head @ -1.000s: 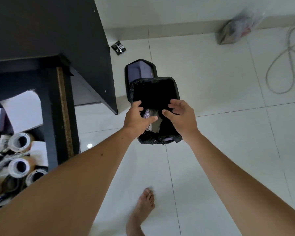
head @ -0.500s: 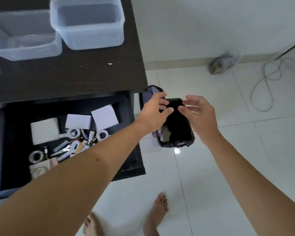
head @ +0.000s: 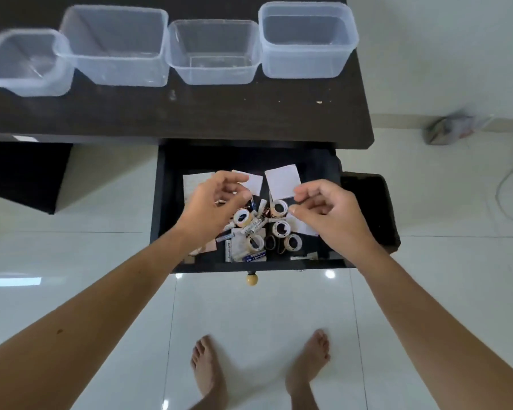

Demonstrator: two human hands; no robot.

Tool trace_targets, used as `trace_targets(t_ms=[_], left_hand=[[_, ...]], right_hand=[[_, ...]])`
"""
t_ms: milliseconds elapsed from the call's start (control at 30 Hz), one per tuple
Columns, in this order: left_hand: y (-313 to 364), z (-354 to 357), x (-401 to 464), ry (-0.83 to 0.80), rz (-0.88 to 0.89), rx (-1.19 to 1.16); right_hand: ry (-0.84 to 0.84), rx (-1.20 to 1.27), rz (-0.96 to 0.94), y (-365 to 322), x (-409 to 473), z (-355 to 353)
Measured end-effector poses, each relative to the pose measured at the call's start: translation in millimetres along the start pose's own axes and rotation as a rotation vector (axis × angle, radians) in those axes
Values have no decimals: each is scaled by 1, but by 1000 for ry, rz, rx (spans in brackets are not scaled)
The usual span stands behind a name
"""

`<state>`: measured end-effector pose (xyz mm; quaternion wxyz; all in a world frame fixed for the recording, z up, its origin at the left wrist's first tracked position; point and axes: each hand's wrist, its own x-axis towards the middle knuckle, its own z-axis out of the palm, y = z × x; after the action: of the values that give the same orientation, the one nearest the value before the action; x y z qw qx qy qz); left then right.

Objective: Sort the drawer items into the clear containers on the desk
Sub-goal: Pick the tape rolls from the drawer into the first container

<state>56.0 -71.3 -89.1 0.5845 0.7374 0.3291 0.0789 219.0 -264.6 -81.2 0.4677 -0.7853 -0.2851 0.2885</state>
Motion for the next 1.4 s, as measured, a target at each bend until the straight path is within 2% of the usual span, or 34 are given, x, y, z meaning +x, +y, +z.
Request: trace_targets(t_ms=[100,233,400,600,733,1033,1400], left_hand=[[-32,-19,-8,-22,-18,77],[-59,-16,-9,-113,-7,177],[-68,2,15,-153,85,321],[-74,13,35,-191,92,468],[-81,15,36,-169,108,453],[-73,5,37,52,125,327],[-78,9,51,-6,141,461]], right_hand=[[-113,-62,30,5,6,26],[-177,-132,53,20,14,44],[-191,-318,50,41,26,44],[-326,-481,35,55,36,38],[-307,-482,3,60,39,41],[-179,-303,-84,58,36,35],[-148,-416,-91,59,58,38]])
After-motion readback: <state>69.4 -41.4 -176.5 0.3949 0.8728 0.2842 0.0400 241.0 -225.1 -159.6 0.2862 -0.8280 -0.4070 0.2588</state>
